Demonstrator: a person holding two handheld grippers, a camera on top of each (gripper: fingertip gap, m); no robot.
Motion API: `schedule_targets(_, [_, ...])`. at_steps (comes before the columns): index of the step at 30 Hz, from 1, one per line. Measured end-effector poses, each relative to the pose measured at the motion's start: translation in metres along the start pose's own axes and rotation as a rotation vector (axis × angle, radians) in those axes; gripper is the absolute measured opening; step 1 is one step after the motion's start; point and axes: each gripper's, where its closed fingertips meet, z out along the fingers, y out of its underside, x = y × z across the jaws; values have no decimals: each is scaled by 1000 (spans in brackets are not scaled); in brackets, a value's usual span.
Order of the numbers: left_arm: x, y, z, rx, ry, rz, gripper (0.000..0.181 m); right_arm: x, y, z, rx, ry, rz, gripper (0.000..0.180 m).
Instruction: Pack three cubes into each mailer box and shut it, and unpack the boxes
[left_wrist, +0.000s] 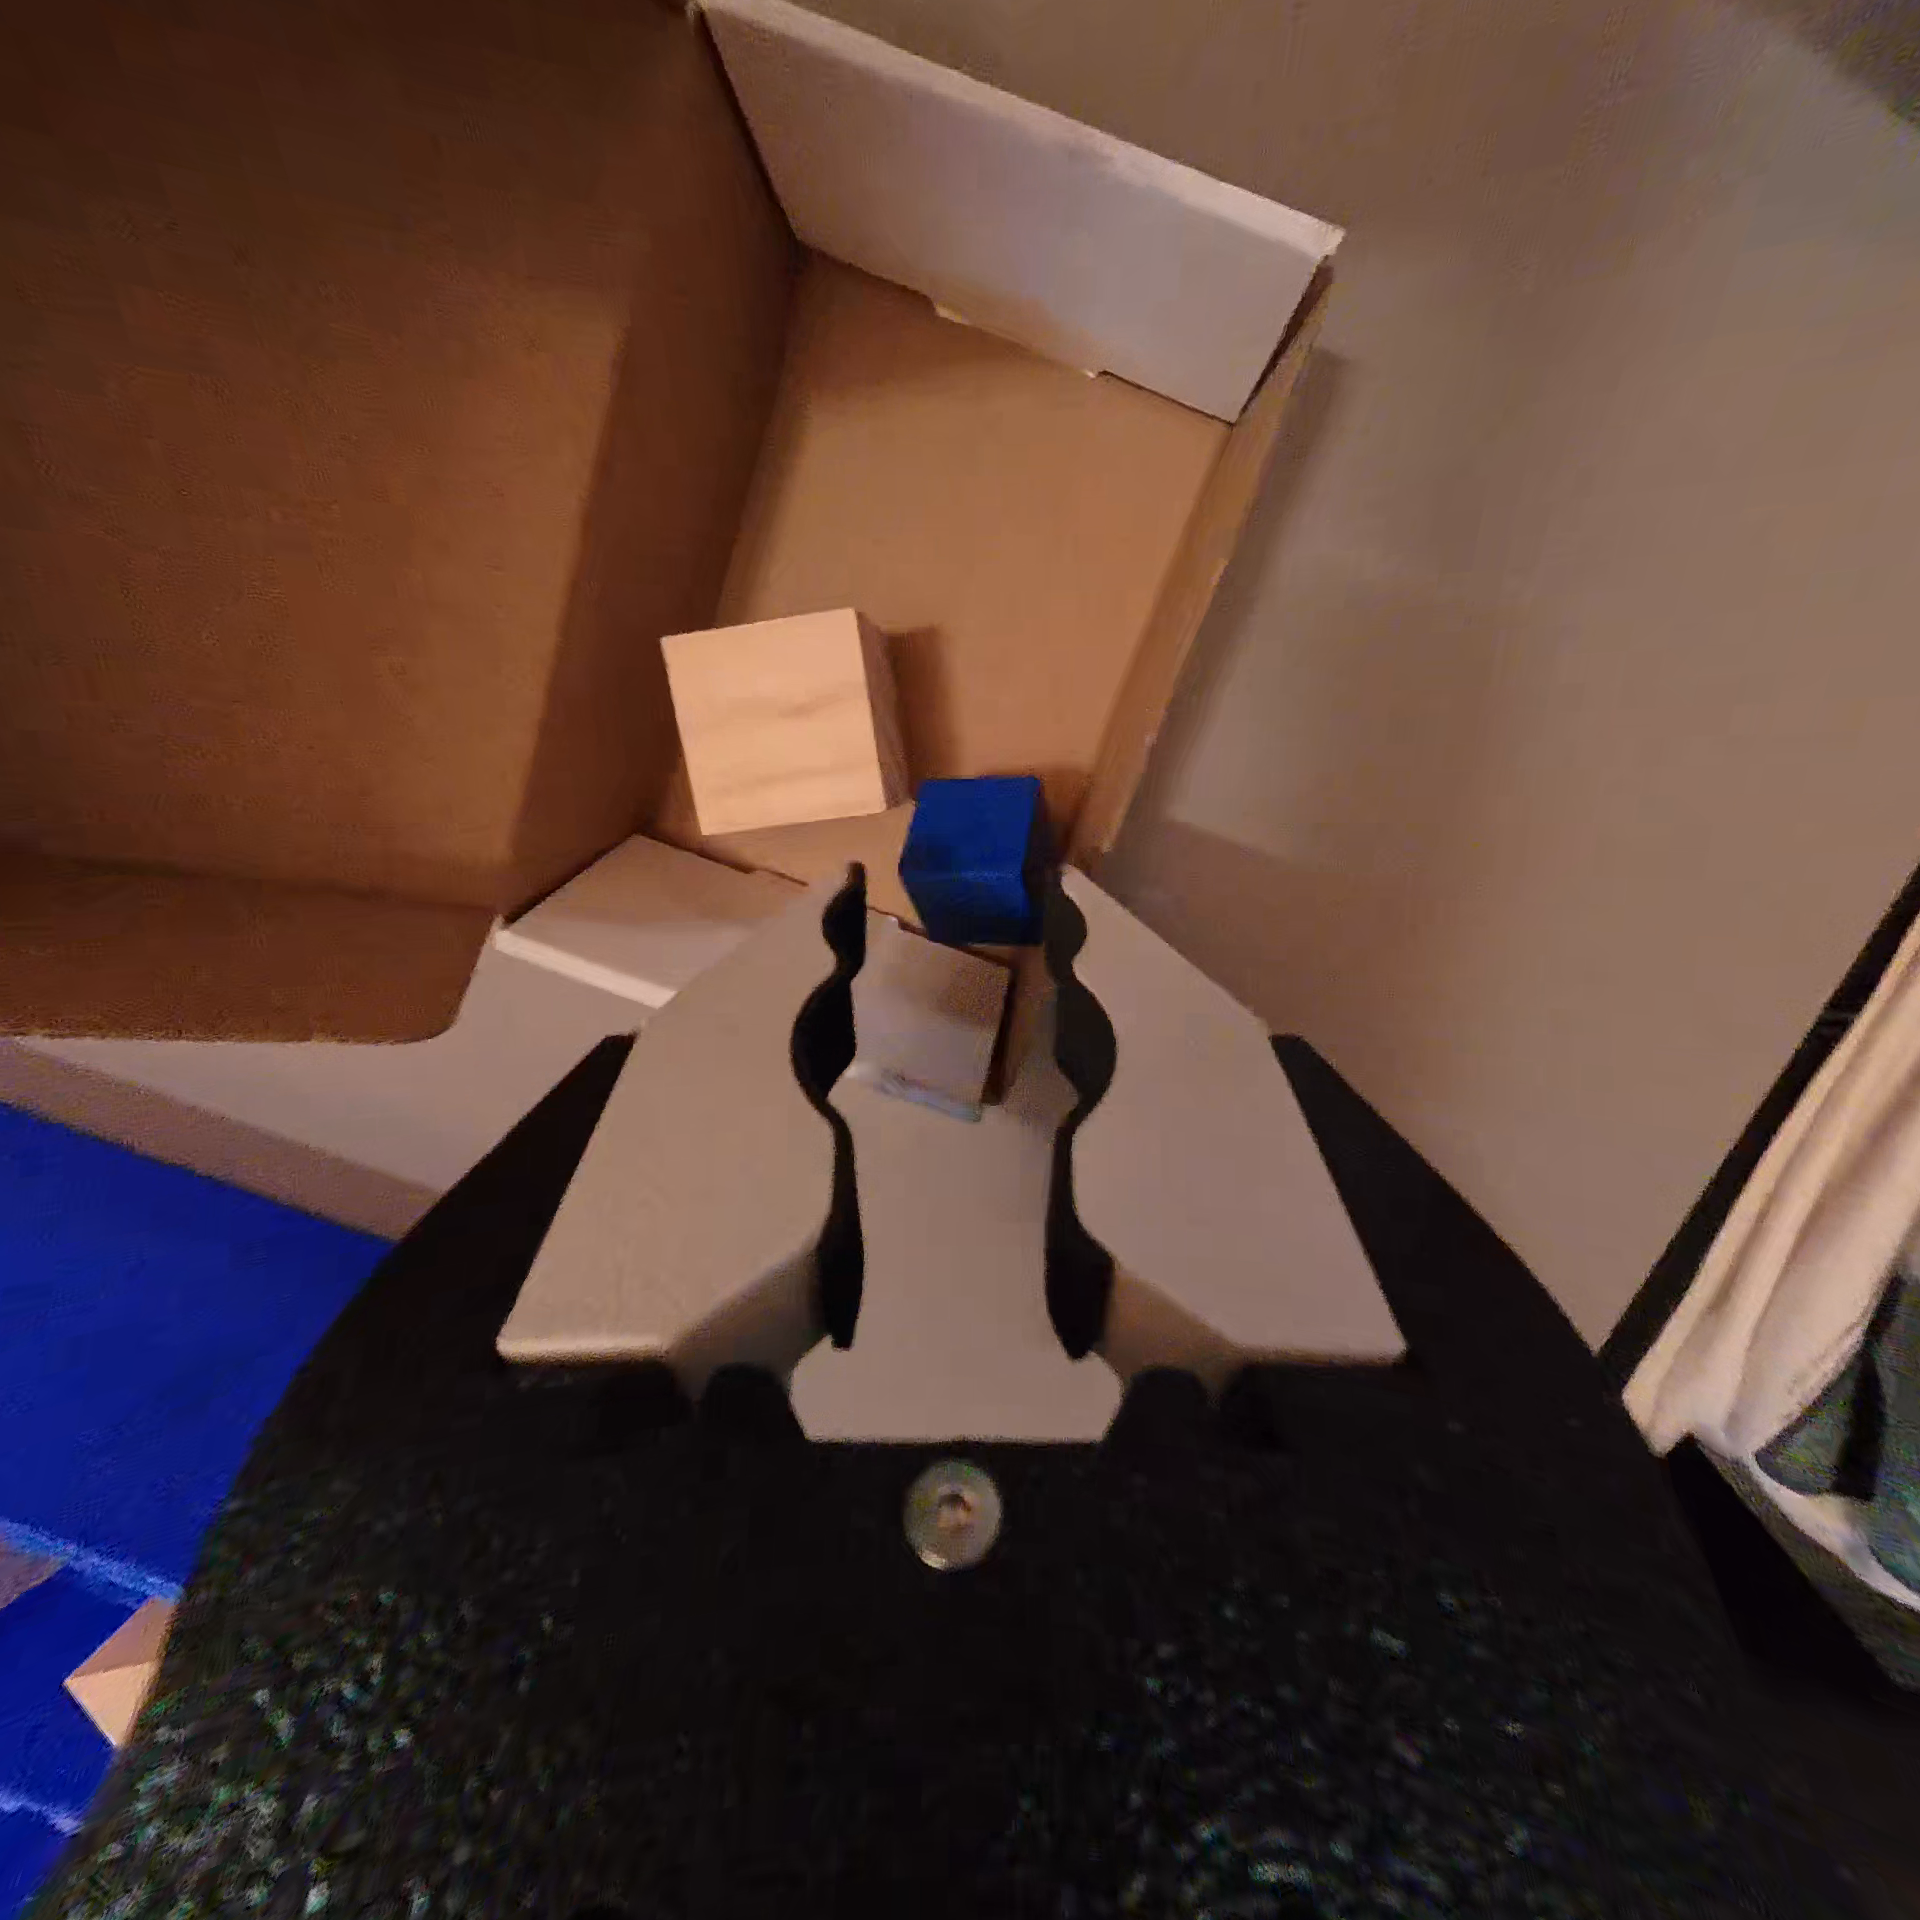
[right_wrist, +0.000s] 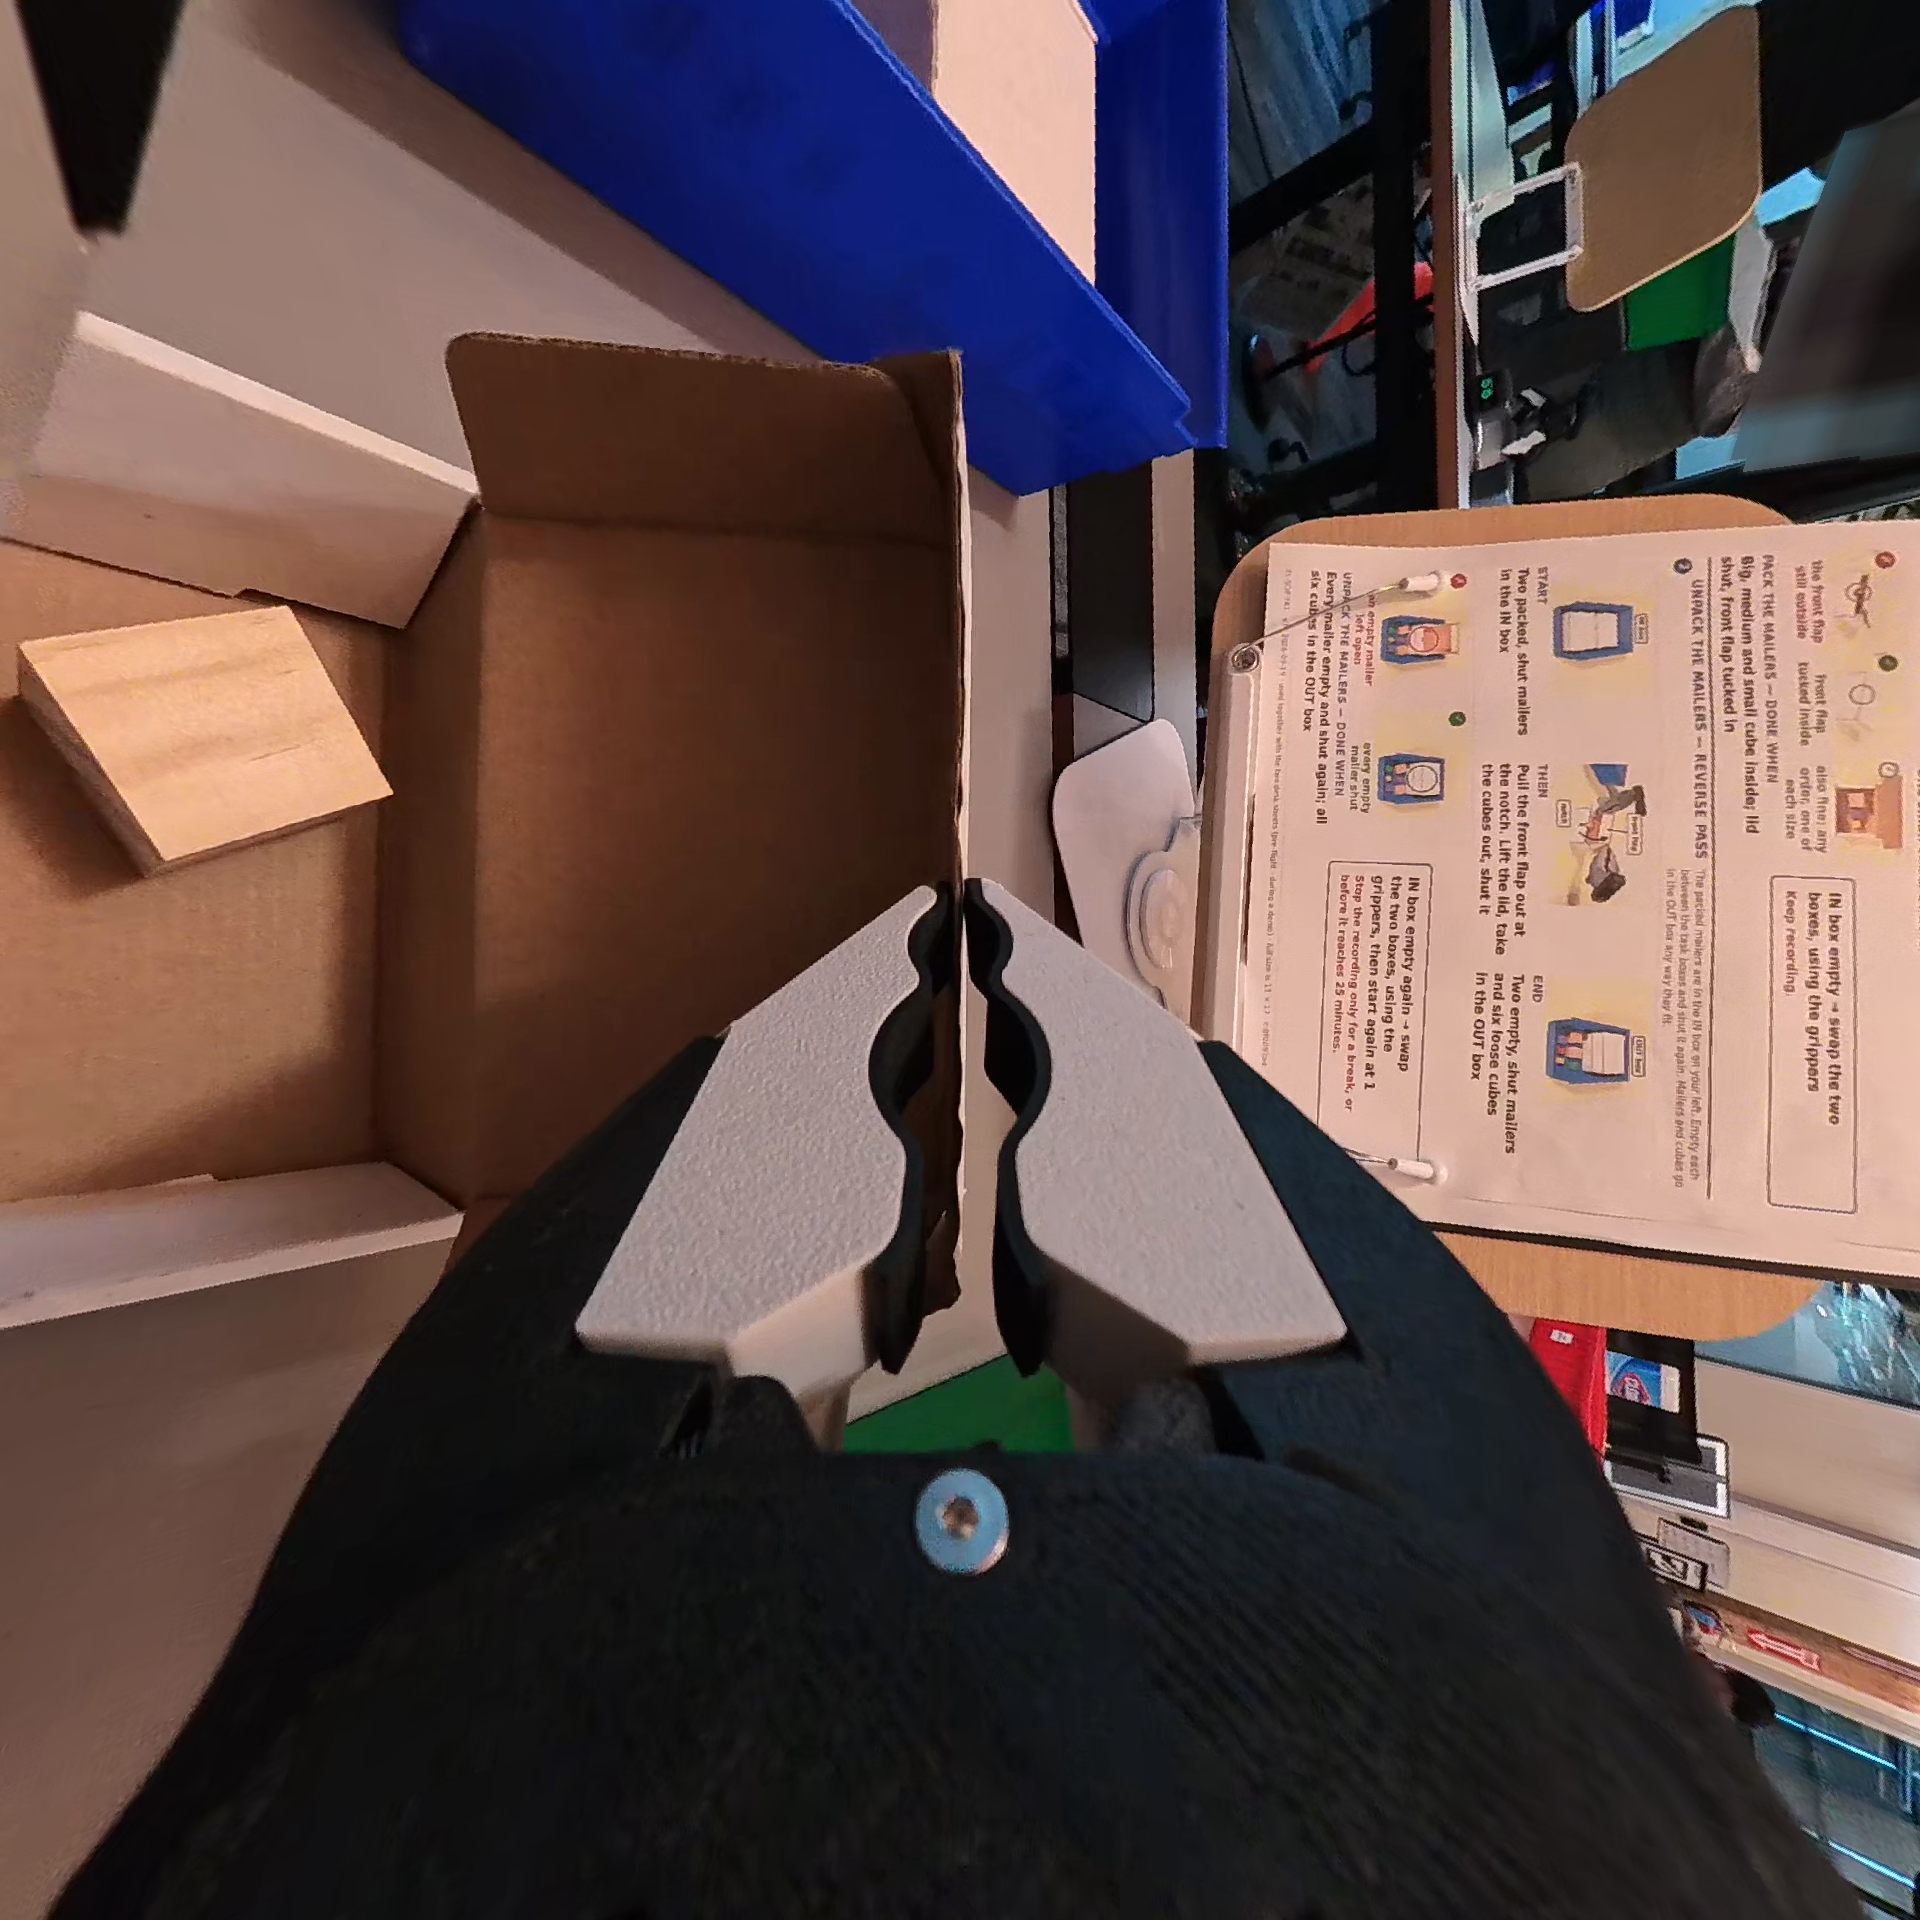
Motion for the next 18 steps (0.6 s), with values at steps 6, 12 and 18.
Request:
schedule_targets(6, [-22,7,-54,146,-73,-82,39,-1,0,-3,11,-7,2,0])
schedule_targets(12, [-123,114,-117,-8,-384,-363,32,-1,1,-3,10,-11,2,0])
schedule_targets(18, [-161,177,-73,-87,-180,-661,38,-2,2,-3,-20,-1,-18,0])
